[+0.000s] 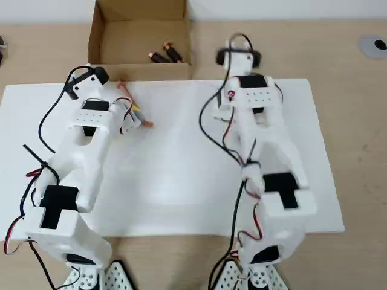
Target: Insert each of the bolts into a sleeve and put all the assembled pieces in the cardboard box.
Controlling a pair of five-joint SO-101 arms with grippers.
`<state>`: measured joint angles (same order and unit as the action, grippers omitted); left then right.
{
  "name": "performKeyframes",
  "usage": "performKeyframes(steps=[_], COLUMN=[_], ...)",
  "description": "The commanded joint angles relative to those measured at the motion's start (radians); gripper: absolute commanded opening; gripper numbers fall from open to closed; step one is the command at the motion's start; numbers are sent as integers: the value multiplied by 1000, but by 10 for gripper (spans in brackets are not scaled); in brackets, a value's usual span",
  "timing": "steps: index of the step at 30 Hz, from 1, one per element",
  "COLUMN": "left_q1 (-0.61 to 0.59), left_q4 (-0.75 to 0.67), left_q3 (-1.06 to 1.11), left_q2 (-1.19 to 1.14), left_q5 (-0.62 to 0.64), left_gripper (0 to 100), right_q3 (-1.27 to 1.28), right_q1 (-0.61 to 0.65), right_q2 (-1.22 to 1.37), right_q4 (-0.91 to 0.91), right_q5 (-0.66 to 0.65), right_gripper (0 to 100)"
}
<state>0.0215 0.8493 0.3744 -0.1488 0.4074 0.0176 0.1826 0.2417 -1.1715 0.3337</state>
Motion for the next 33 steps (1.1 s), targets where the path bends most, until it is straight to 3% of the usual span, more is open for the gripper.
performKeyframes(steps=[1,13,23,33], left_q1=[6,11,6,-80], left_q4=[6,6,-2,-233], left_q3=[-34,-34,9,247], left_q2=[16,16,101,352], left_q5=[-9,-9,-11,-2], left_gripper=[271,271,271,271], right_q3=[5,168,601,883], right_q1=[24,25,53,142], right_q2=[-140,-433,-857,-842], right_q4=[2,117,503,787], right_q5=[-81,-279,-359,-354], right_gripper=[12,12,12,12])
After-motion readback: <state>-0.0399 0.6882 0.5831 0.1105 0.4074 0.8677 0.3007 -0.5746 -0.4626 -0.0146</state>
